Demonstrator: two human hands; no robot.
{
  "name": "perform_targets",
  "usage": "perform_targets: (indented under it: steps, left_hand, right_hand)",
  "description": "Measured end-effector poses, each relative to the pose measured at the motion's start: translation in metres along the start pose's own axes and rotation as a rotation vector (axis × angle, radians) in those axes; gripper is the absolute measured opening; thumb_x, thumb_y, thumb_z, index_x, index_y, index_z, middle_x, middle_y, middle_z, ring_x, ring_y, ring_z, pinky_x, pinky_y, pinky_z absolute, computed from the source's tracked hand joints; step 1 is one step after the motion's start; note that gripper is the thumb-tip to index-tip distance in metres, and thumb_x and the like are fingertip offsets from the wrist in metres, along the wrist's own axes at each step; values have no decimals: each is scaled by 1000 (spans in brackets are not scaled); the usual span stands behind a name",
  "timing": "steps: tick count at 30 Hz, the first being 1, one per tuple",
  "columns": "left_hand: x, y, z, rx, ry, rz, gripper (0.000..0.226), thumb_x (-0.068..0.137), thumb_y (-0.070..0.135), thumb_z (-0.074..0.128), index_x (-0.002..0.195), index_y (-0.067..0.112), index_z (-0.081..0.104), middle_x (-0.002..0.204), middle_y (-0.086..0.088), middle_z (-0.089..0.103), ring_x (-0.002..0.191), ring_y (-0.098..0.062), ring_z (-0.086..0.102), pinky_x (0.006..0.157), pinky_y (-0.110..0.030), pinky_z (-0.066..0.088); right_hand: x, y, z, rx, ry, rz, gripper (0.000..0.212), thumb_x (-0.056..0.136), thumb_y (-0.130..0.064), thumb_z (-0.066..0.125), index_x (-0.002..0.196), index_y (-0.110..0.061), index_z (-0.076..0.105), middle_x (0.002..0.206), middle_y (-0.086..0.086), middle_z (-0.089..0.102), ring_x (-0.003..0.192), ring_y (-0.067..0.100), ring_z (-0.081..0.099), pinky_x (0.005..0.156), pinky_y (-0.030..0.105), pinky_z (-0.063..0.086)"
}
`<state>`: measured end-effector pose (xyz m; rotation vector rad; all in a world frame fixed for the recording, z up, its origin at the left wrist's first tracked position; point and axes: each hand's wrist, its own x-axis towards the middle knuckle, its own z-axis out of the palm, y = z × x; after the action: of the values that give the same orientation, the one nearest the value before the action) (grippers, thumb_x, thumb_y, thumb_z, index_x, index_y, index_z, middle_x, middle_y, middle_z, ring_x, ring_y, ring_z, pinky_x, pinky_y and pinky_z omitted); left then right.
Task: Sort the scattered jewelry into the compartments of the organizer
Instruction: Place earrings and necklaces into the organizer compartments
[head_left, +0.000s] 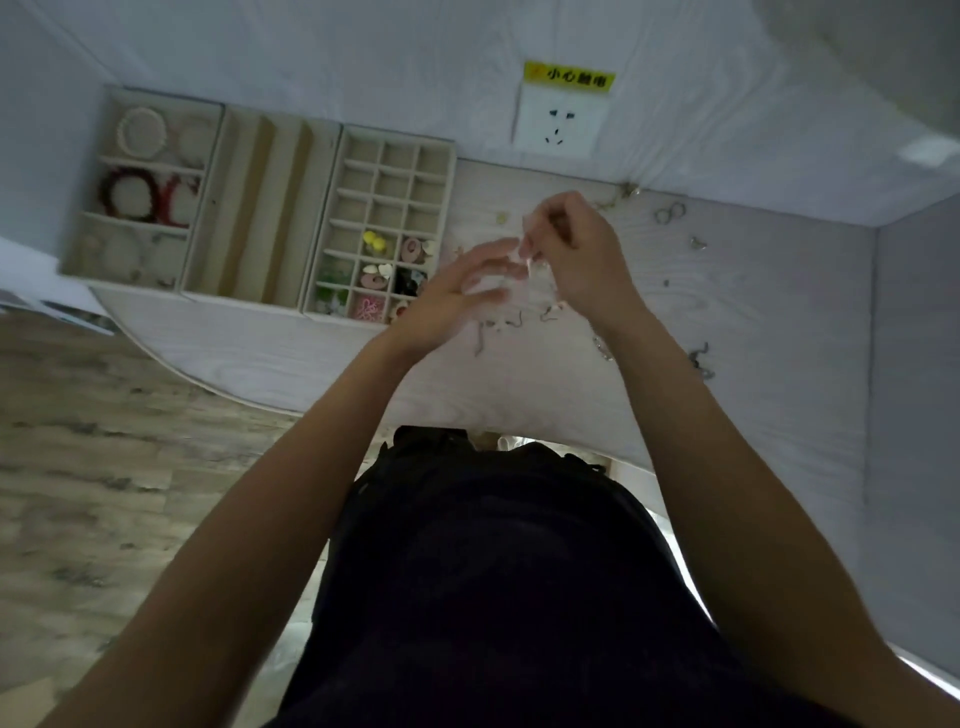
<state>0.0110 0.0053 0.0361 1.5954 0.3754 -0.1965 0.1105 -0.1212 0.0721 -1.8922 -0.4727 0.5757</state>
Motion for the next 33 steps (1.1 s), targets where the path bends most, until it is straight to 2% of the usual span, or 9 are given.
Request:
perform_targets:
  steps: [2, 7, 12, 14, 18, 22, 26, 30, 33]
  left_hand:
    - [0, 8, 4, -2, -18, 3, 29, 91, 11, 56, 120, 13, 57, 103, -4, 65, 102, -8, 60, 93, -23, 45]
    - [-3, 13, 2, 88, 66, 8, 11, 93, 11, 56, 88, 13, 65, 79, 5, 64, 71, -4, 61, 73, -13, 45]
    - [-20, -9, -23, 295, 263, -103, 12, 88, 25, 64, 82, 16, 68, 74, 3, 65, 72, -10, 59, 73, -28, 42]
    - [-36, -12, -31, 305, 349, -134, 12, 88, 28, 64, 84, 18, 69, 82, 0, 68, 79, -12, 62, 76, -27, 43]
    - [-58, -15, -37, 221, 488, -128, 7, 88, 25, 65, 83, 29, 66, 90, 13, 66, 90, -6, 61, 80, -19, 44]
    - [-72, -22, -53, 104, 620, -84, 4, 90, 22, 63, 90, 21, 67, 90, 8, 69, 88, -2, 62, 79, -18, 47]
    - [-90, -32, -87, 7, 724, -46, 4, 89, 17, 64, 90, 16, 68, 78, 8, 72, 83, -12, 68, 76, -30, 56]
    - [-113, -47, -123, 59, 863, 14, 10, 82, 20, 72, 90, 26, 69, 72, 16, 70, 76, -12, 69, 71, -30, 56]
    - [-130, -64, -145, 144, 923, 23, 10, 82, 26, 72, 89, 33, 69, 75, 17, 70, 76, -11, 69, 73, -28, 55]
  right_hand:
    - [1, -8, -9, 186, 65, 41, 11, 93, -9, 54, 85, -16, 53, 72, 0, 61, 69, 13, 60, 67, 24, 50]
    - [8, -3, -27, 500, 162, 193, 10, 94, -6, 49, 98, -11, 57, 74, 3, 58, 63, 8, 61, 63, 21, 49]
    - [18, 20, -34, 664, 228, 324, 21, 94, 3, 44, 101, -6, 62, 77, 3, 59, 58, 7, 54, 57, 18, 45]
    - [22, 25, -30, 684, 192, 371, 22, 92, 5, 45, 98, -5, 64, 80, 5, 61, 59, 7, 53, 55, 17, 43]
    - [27, 26, -10, 696, 124, 422, 23, 89, 7, 45, 90, -4, 66, 71, 4, 60, 53, 8, 52, 48, 18, 38]
    - [28, 20, 5, 511, 62, 354, 11, 87, 2, 59, 92, -5, 65, 74, 6, 62, 61, 8, 60, 55, 17, 45]
    - [34, 13, 33, 146, 48, 171, 11, 85, -9, 64, 94, -15, 65, 77, -3, 66, 71, 9, 65, 60, 16, 47]
    - [54, 5, 78, -87, 23, 64, 12, 84, -13, 62, 89, -21, 70, 79, -2, 69, 79, 14, 66, 75, 27, 53]
    - [70, -2, 116, -211, -5, 31, 12, 88, -17, 58, 93, -17, 68, 89, 3, 68, 82, 13, 62, 76, 23, 48]
